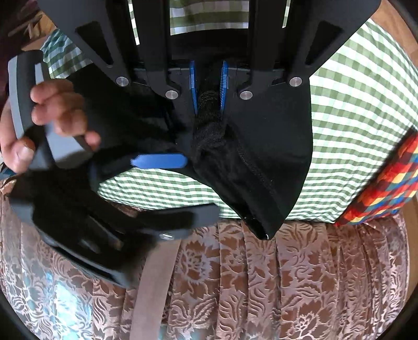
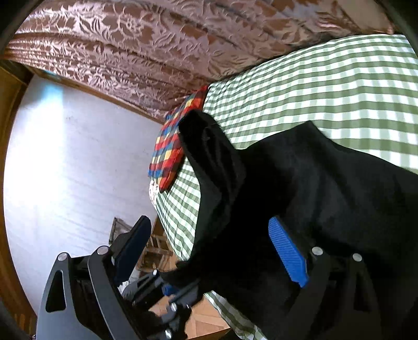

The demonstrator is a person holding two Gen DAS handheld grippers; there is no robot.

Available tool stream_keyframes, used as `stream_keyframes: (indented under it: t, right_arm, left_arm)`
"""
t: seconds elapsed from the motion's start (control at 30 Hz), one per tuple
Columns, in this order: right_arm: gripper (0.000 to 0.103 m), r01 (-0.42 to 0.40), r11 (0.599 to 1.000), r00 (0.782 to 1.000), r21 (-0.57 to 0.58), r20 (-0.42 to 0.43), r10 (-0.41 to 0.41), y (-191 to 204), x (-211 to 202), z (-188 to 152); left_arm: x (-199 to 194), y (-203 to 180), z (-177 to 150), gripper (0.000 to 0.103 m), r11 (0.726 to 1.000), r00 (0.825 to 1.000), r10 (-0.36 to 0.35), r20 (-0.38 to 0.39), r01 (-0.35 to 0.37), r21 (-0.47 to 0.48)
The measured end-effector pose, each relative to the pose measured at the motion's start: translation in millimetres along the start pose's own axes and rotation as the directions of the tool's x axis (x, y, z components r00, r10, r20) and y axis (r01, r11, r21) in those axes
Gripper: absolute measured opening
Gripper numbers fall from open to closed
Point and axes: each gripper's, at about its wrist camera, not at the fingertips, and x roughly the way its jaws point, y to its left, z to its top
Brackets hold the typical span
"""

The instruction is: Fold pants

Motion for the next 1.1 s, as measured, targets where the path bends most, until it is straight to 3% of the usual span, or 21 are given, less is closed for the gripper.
stream_keyframes:
  t: [0.13, 0.2, 0.3, 0.37, 0.43, 0.57, 0.63, 0.7, 0.8, 0.93, 1.1]
  right_arm:
    - [0.09, 0.037, 0.999, 0.998, -0.028, -0.043, -0.038, 5, 18, 5]
    - [0.084, 0.043, 0.998, 0.997, -0.048, -0.067, -0.046, 7, 27, 6]
    - [0.056, 0.077, 0.993, 0.992, -0.091, -0.088, -0.085, 11, 37, 5]
    - [0.022, 0.105, 0.987, 0.989, -0.118, -0.094, -0.117, 12, 40, 3]
    - [0.013, 0.129, 0.984, 0.986, -0.125, -0.088, -0.141, 8, 40, 3]
    - [0.012, 0.127, 0.984, 0.988, -0.127, -0.067, -0.137, 8, 31, -2]
    - [0.012, 0.128, 0.982, 0.989, -0.139, -0.055, -0.137, 16, 29, -4]
    - [0.012, 0.116, 0.983, 0.992, -0.144, -0.041, -0.123, 21, 22, -6]
    - [0.012, 0.109, 0.983, 0.993, -0.144, -0.02, -0.113, 25, 14, -5]
    - [0.012, 0.095, 0.984, 0.995, -0.15, 0.004, -0.096, 32, 2, -9]
    - [0.012, 0.068, 0.978, 0.997, -0.196, 0.051, -0.059, 57, -32, -20]
  left_arm:
    - [3, -2, -1, 0.012, 1.0, 1.0, -0.003, -0.006, 0.003, 0.007]
    - [4, -3, -1, 0.012, 1.0, 1.0, -0.003, -0.007, 0.003, 0.008]
    - [5, -3, -2, 0.012, 1.0, 1.0, -0.005, -0.01, 0.005, 0.01]
    - [5, -3, -2, 0.012, 1.0, 1.0, 0.003, -0.008, -0.003, 0.012]
    - [5, -3, -3, 0.012, 1.0, 1.0, 0.003, -0.008, -0.003, 0.011]
    - [-5, 3, -5, 0.013, 0.999, 0.999, -0.036, 0.019, 0.036, 0.003]
    - [-13, 10, -8, 0.019, 0.997, 0.996, -0.081, 0.032, 0.081, -0.017]
    - [-25, 22, -12, 0.039, 0.982, 0.983, -0.177, 0.049, 0.18, -0.061]
    - [-51, 46, -21, 0.044, 0.945, 0.951, -0.291, 0.106, 0.303, -0.122]
    - [-84, 89, -20, 0.044, 0.947, 0.968, -0.195, 0.161, 0.228, -0.225]
    - [-85, 130, -22, 0.044, 0.915, 0.988, -0.074, 0.139, 0.122, -0.383]
